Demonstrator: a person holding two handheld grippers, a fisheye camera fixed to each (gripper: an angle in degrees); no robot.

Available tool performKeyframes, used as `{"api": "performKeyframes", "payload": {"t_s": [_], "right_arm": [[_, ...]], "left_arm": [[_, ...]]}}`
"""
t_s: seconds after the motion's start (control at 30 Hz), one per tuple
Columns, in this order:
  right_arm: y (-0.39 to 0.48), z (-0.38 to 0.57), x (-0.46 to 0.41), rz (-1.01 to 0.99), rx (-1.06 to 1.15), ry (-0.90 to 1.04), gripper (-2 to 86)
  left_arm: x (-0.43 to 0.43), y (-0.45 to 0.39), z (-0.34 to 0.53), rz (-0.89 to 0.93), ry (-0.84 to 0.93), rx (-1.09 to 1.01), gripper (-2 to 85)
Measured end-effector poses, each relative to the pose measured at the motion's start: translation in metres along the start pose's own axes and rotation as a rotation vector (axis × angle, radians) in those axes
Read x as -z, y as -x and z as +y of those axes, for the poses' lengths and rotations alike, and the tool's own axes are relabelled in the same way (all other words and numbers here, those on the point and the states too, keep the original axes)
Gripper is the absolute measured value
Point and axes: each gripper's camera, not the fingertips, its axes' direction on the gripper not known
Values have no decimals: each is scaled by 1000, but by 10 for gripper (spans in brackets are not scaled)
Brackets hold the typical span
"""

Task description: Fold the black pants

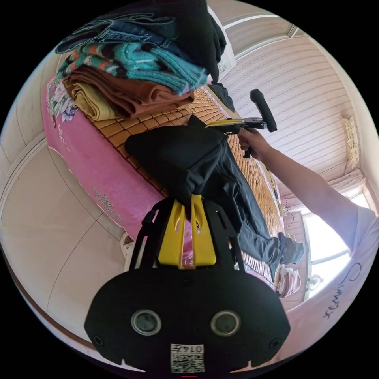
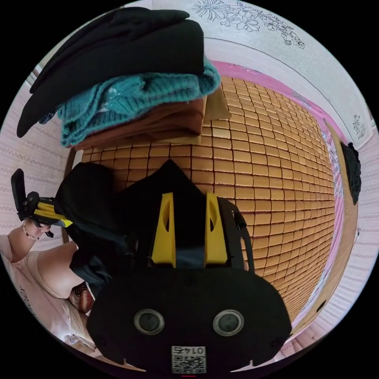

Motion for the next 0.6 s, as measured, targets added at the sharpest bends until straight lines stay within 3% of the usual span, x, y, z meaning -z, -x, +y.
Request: {"api": "performKeyframes", "payload": {"t_s": [0.07, 0.13, 0.23, 0.4, 0.6], "right_arm": [[6, 7, 15, 7, 16, -7, 31], [7, 13, 43, 35, 23, -8, 21], [-22, 23, 102, 13, -143, -185, 29], [-53, 37, 161, -88, -340, -180, 83], [-4, 206, 278, -23, -383, -300, 78]], "left_arm": [[-5, -1, 1, -5, -4, 2, -8], [-6, -4, 3, -15, -29, 8, -7], [-2, -10, 4, -41, -117, 12, -1], [-18, 7, -2, -154, -117, 180, 46], [1, -7, 37, -159, -134, 128, 50]]}}
